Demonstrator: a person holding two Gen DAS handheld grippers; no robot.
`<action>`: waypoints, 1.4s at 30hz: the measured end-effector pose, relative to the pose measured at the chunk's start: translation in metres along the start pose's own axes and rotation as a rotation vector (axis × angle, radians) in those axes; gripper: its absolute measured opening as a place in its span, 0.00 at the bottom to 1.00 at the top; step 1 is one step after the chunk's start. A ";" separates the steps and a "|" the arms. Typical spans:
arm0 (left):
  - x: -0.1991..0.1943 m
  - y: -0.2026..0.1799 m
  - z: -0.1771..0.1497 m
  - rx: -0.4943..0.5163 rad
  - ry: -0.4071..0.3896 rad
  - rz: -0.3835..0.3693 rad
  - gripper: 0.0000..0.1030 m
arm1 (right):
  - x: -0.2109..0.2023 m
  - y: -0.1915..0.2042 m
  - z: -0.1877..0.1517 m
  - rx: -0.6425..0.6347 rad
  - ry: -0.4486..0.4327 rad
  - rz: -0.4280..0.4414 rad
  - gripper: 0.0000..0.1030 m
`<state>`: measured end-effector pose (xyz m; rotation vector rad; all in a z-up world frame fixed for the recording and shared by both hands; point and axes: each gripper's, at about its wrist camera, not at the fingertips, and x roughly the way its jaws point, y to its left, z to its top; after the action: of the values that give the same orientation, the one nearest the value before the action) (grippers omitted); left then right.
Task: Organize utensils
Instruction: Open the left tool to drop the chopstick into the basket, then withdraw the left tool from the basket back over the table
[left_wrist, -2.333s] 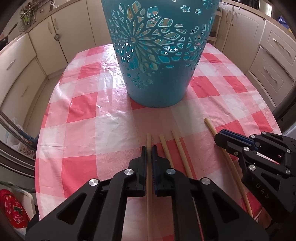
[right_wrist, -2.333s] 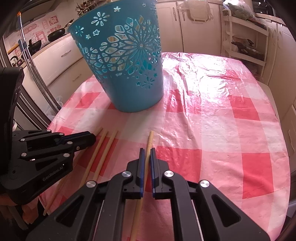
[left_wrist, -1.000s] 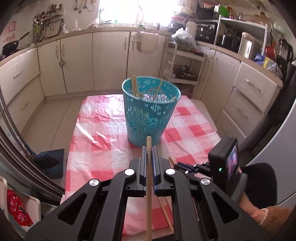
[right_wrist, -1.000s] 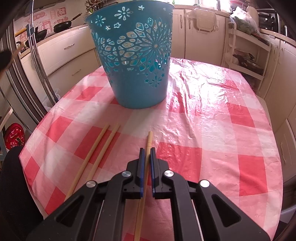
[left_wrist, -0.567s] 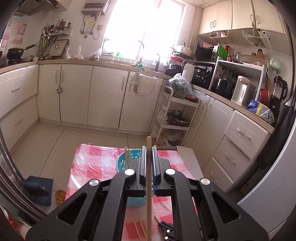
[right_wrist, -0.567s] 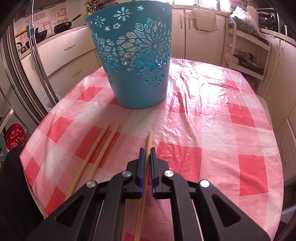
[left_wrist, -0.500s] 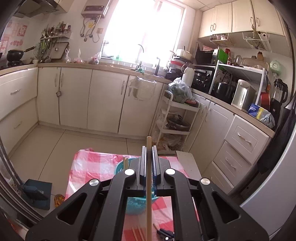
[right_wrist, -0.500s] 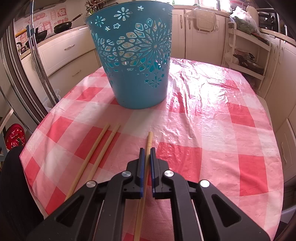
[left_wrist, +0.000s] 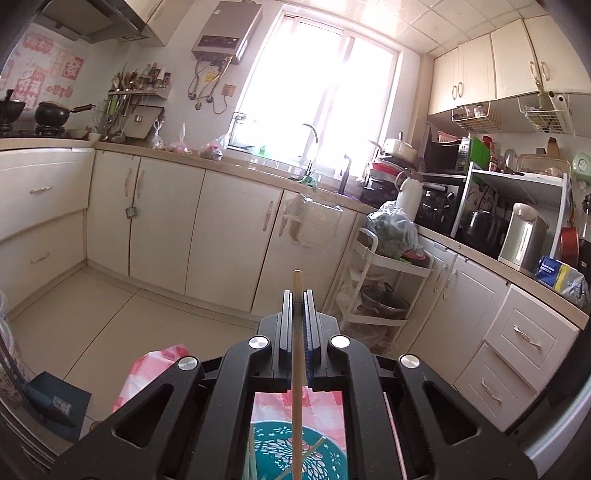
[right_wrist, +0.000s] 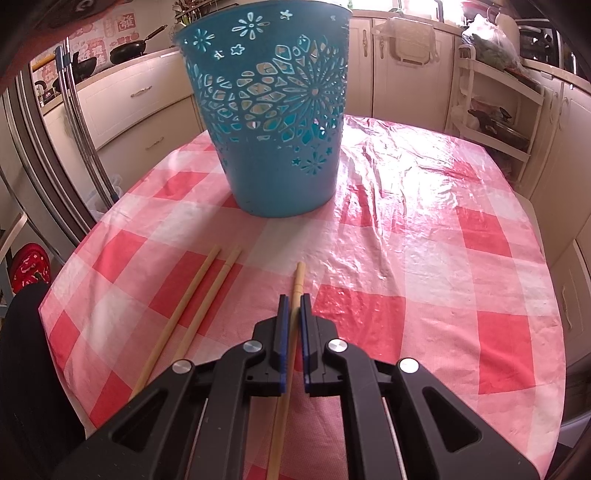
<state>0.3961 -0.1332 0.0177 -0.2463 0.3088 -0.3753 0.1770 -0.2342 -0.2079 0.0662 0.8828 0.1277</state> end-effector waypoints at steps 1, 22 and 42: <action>0.007 0.002 -0.004 -0.008 0.000 0.009 0.05 | 0.000 0.000 0.000 -0.001 0.000 0.000 0.06; -0.011 0.012 -0.080 0.113 0.225 0.099 0.30 | 0.001 0.002 0.001 -0.014 0.003 -0.007 0.07; -0.173 0.167 -0.199 -0.046 0.377 0.377 0.75 | 0.002 0.012 0.003 -0.007 0.011 -0.031 0.24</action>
<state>0.2285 0.0503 -0.1720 -0.1564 0.7232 -0.0379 0.1801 -0.2221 -0.2063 0.0450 0.8938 0.1023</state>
